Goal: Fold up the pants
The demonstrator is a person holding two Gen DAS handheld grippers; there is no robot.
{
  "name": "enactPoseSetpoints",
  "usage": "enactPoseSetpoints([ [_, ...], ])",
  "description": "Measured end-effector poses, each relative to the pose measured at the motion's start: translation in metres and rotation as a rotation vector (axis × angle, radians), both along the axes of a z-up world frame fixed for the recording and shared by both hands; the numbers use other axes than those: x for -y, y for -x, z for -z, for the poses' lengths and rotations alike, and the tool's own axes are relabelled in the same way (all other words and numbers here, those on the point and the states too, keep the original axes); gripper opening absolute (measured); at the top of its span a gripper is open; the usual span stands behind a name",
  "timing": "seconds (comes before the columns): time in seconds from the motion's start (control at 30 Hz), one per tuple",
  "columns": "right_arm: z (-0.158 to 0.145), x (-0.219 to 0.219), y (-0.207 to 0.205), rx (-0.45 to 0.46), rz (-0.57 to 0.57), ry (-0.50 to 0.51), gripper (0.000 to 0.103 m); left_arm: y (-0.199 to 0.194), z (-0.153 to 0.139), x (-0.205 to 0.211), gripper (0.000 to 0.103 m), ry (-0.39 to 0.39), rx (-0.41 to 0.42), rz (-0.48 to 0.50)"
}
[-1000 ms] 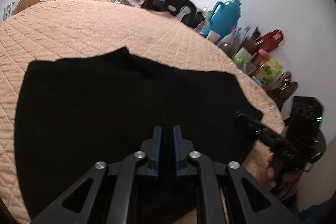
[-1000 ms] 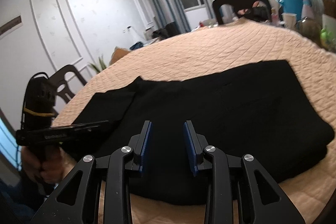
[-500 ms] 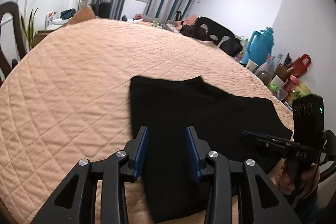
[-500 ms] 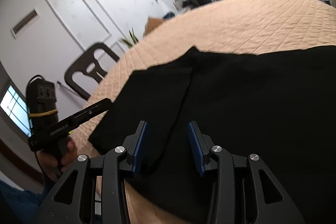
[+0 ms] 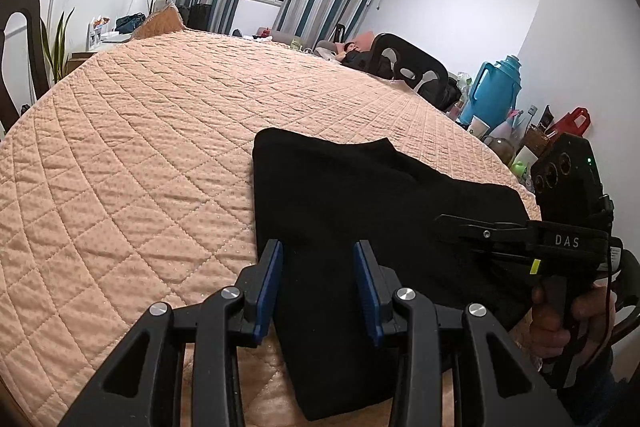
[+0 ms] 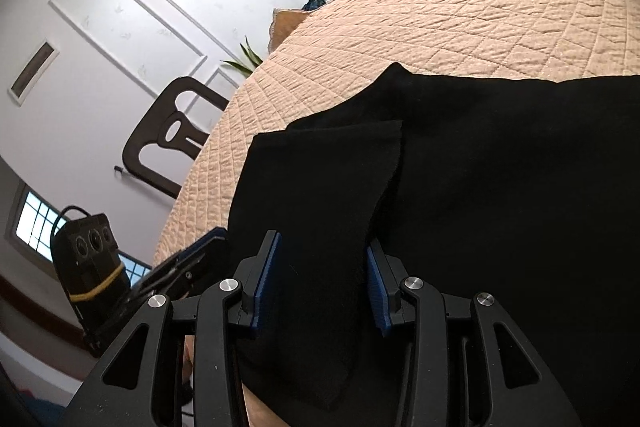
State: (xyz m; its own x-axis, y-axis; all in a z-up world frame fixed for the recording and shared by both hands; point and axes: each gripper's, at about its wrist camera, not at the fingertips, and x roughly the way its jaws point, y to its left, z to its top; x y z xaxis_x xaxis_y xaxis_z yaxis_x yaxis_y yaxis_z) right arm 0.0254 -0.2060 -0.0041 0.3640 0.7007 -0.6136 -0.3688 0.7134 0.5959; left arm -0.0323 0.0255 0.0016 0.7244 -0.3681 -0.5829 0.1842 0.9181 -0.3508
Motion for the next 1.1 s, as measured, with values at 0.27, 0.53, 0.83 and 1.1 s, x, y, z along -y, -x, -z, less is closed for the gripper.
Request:
enactPoseSetpoints([
  [0.27,-0.001,0.005,-0.001,0.016,0.003,-0.019,0.003,-0.001,-0.008,0.003,0.039,-0.012,-0.009,0.000],
  [0.53,-0.020,0.063,0.005,0.064,0.119,0.005,0.003,0.001,-0.012,0.015,0.039,-0.004,-0.001,0.039],
  [0.83,-0.001,0.075,0.003,0.000,0.108,-0.006,0.007,-0.010,-0.018,0.030,0.039,-0.046,0.005,0.076],
  [1.1,0.007,0.081,-0.042,-0.136,0.166,-0.098,0.018,-0.041,-0.022,0.046,0.039,-0.070,-0.002,0.117],
])
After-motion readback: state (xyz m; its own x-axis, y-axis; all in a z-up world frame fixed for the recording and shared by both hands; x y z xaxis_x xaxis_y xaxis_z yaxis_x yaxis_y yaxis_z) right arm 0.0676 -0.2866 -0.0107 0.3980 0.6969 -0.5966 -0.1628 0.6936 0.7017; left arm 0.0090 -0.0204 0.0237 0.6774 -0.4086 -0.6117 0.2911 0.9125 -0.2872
